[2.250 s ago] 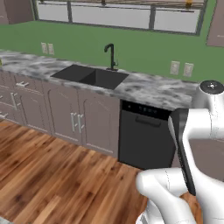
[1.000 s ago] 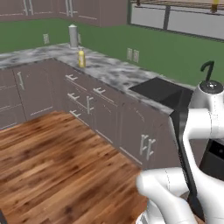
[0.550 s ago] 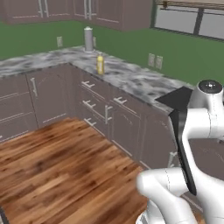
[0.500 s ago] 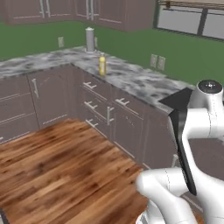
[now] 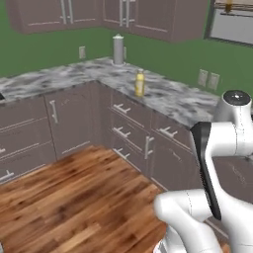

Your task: There is a wine glass and glass cup on the dining counter. Place the wine bottle next to the wine glass and the juice bottle next to the glass cup.

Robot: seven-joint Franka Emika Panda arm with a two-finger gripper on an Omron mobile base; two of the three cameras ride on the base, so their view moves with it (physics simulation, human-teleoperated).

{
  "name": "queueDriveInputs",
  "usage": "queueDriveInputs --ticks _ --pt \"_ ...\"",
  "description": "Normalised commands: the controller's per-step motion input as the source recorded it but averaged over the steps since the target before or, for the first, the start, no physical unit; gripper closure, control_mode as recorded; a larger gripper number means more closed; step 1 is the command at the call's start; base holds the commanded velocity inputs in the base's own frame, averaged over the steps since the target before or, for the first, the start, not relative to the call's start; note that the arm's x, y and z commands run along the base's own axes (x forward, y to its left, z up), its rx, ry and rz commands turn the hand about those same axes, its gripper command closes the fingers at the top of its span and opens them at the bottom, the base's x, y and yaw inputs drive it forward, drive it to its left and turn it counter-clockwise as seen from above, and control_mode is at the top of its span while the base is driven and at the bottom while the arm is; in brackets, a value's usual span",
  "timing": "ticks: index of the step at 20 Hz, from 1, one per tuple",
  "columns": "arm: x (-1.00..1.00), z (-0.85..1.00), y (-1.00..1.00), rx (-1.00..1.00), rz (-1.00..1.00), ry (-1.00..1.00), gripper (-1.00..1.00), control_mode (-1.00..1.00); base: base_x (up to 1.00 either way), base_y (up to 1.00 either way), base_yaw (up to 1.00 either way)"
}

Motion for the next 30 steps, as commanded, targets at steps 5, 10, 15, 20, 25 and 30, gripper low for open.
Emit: queueDriveInputs --ticks 5,10,15,20,25,30 --pt "0.0 0.0 0.0 0.0 0.0 0.0 -1.0 1.0 0.9 0.33 0.0" --pt "0.0 0.0 0.0 0.0 0.0 0.0 -1.0 1.0 0.89 0.3 -0.02" --pt "0.0 0.0 0.0 0.0 0.0 0.0 -1.0 1.0 0.77 0.36 -0.29" --pt "0.0 0.0 0.0 0.0 0.0 0.0 -1.0 1.0 0.68 0.38 -0.42" --pt "0.0 0.0 0.0 0.0 0.0 0.0 -1.0 1.0 0.67 0.39 -0.43" --pt "0.0 0.0 0.0 0.0 0.0 0.0 -1.0 1.0 0.66 0.4 -0.42"
